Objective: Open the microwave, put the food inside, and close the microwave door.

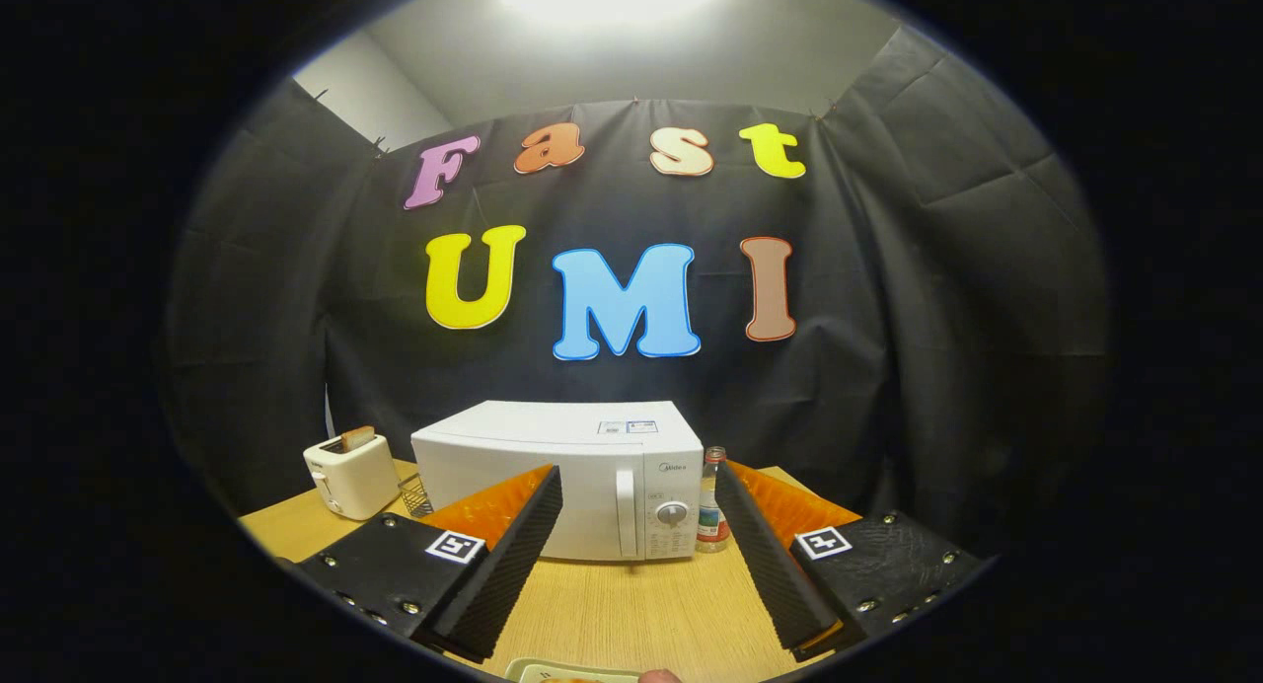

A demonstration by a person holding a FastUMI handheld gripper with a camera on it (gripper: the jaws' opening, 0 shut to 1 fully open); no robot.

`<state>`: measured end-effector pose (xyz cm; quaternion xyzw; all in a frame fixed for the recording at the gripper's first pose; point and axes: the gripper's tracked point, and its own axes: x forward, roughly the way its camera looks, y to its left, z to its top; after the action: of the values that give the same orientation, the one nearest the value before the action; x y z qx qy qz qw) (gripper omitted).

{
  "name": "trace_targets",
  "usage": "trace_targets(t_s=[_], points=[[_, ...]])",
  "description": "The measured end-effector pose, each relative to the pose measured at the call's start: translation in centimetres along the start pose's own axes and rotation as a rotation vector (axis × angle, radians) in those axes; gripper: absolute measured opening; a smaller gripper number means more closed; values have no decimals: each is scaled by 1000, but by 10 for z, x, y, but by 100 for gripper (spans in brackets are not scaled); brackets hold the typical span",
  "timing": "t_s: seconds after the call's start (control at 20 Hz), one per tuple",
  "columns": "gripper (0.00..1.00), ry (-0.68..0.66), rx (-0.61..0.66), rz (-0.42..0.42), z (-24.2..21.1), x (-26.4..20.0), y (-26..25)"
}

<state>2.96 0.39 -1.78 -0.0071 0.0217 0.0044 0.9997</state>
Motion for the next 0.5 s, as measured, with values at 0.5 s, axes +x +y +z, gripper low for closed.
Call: trace_targets(t_s=[0.5], points=[[99, 5, 19, 19, -10, 32, -2]])
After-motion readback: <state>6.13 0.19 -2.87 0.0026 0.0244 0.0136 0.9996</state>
